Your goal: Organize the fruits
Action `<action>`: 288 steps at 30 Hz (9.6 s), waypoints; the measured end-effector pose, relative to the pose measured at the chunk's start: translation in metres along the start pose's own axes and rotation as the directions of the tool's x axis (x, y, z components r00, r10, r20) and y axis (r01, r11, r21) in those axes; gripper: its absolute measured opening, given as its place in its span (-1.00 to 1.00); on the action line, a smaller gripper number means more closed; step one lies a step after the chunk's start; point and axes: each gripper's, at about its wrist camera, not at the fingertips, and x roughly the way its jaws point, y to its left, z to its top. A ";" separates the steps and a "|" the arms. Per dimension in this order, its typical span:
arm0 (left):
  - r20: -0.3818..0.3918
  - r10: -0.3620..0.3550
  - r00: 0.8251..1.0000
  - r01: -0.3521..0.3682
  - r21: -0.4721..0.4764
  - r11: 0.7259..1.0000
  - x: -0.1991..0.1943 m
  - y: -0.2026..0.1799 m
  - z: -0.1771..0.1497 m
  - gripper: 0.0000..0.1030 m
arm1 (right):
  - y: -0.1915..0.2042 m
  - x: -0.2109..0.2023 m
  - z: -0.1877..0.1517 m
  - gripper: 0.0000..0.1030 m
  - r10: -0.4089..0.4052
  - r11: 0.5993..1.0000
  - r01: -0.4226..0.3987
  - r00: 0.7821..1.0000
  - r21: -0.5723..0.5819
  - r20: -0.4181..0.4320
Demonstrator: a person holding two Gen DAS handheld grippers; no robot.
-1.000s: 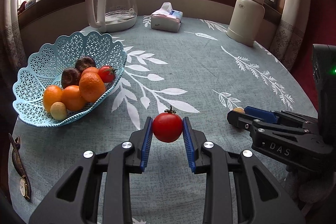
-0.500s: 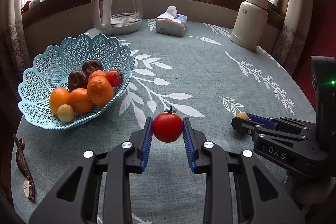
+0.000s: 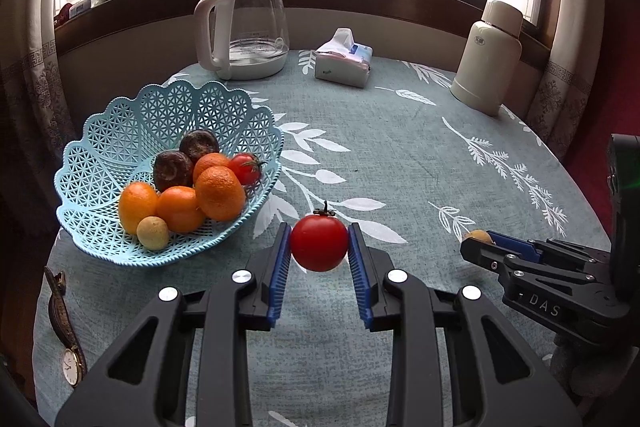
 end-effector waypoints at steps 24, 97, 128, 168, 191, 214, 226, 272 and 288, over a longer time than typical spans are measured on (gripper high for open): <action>0.070 0.136 0.988 -0.128 -0.101 0.987 -0.011 0.062 0.025 -0.43 | 0.002 -0.004 0.001 -0.45 0.005 1.000 -0.005 1.000 0.008 0.009; 0.181 0.300 0.937 -0.240 -0.292 0.926 -0.058 0.139 0.031 0.92 | 0.108 -0.039 0.080 -0.45 0.140 0.982 -0.111 0.971 -0.149 0.195; 0.169 0.353 0.920 -0.283 -0.338 0.898 -0.060 0.163 0.032 0.93 | 0.161 0.086 0.119 -0.43 0.109 0.981 -0.104 0.994 -0.166 0.026; 0.272 0.314 0.910 -0.260 -0.217 0.941 -0.116 0.114 0.032 0.95 | 0.141 -0.065 0.070 0.91 0.109 0.988 -0.065 0.938 -0.140 0.330; 0.254 0.365 0.895 -0.339 -0.143 0.930 -0.130 0.110 0.018 0.95 | 0.163 -0.078 0.032 0.91 0.050 0.950 0.072 0.925 -0.303 0.376; 0.218 0.512 0.831 -0.524 -0.005 0.852 -0.111 0.116 0.013 0.95 | 0.180 -0.060 0.024 0.91 0.047 0.911 0.091 0.946 -0.401 0.320; 0.191 0.522 0.832 -0.532 0.006 0.847 -0.101 0.120 0.013 0.95 | 0.186 -0.052 0.023 0.91 0.027 0.902 0.112 0.950 -0.417 0.313; 0.196 0.515 0.834 -0.531 0.032 0.847 -0.099 0.114 0.013 0.95 | 0.188 -0.051 0.020 0.91 0.031 0.888 0.117 0.950 -0.445 0.311; 0.203 0.507 0.838 -0.524 0.041 0.851 -0.101 0.108 0.014 0.95 | 0.181 -0.051 0.020 0.91 0.018 0.902 0.105 0.960 -0.419 0.280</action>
